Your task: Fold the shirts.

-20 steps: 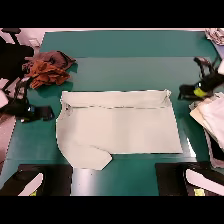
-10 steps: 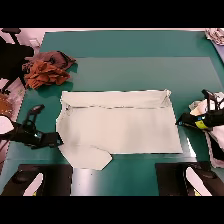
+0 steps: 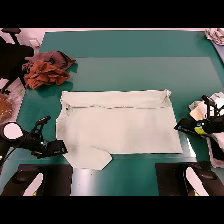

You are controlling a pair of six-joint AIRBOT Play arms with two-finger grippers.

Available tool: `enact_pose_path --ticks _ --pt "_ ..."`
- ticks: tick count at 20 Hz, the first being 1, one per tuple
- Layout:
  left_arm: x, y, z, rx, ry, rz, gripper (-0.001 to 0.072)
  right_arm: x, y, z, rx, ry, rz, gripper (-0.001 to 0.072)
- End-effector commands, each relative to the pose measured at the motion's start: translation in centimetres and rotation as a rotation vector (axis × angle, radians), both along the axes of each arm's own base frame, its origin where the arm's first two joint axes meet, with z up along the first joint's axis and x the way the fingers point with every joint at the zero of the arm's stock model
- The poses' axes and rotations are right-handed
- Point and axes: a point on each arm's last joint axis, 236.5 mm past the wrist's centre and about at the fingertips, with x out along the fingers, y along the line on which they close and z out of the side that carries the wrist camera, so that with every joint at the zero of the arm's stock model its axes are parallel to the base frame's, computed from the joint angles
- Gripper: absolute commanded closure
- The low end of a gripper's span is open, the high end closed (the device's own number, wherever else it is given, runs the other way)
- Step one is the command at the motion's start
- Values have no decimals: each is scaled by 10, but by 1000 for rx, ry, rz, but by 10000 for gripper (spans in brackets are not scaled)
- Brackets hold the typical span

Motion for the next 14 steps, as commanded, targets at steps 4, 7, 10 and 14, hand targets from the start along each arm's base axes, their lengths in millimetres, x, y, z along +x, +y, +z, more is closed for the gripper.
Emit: enact_pose_path --ticks 4,7,10,14 --pt "18 7 -25 41 39 87 -2 -1 1 0 2 1 0 113" --pt "20 1 -35 21 90 107 -1 -2 0 0 -1 3 1 113" --pt "28 -2 -36 6 68 125 124 -1 0 0 -1 3 1 113" --pt "37 -24 -24 -97 36 119 469 -2 0 0 -2 4 1 113"
